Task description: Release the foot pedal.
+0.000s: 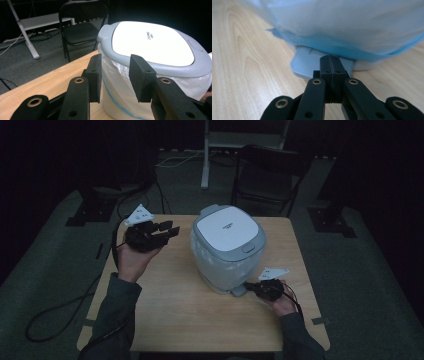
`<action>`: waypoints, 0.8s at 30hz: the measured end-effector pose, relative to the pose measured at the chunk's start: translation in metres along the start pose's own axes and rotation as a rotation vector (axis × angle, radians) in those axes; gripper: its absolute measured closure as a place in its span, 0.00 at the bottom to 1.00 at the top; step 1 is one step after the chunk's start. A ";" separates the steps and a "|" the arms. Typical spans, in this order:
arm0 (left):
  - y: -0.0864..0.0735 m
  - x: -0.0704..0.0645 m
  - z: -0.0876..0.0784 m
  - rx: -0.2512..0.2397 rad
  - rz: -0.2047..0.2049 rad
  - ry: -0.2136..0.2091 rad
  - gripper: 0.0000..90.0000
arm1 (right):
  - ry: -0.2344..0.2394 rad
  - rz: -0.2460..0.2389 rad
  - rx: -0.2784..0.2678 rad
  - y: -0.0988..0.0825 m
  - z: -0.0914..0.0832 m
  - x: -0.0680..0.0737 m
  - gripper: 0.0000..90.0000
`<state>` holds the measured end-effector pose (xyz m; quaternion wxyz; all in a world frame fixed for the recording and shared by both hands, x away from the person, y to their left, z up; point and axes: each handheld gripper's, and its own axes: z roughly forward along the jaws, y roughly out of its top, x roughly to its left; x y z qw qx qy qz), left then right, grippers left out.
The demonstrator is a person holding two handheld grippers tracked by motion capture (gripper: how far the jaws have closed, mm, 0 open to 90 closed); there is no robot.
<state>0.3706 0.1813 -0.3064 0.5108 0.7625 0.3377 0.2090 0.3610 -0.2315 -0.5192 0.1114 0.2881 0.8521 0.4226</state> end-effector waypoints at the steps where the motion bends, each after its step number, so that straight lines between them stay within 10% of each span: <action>1: -0.002 0.002 0.000 0.000 -0.009 0.002 0.70 | -0.012 0.004 -0.008 0.000 -0.003 -0.001 1.00; 14: -0.037 0.027 -0.005 0.034 -0.086 0.047 0.69 | -0.132 0.041 -0.045 -0.004 -0.028 -0.018 1.00; 24: -0.077 0.046 0.005 0.094 -0.165 0.076 0.67 | -0.266 -0.010 0.051 -0.005 -0.044 -0.031 1.00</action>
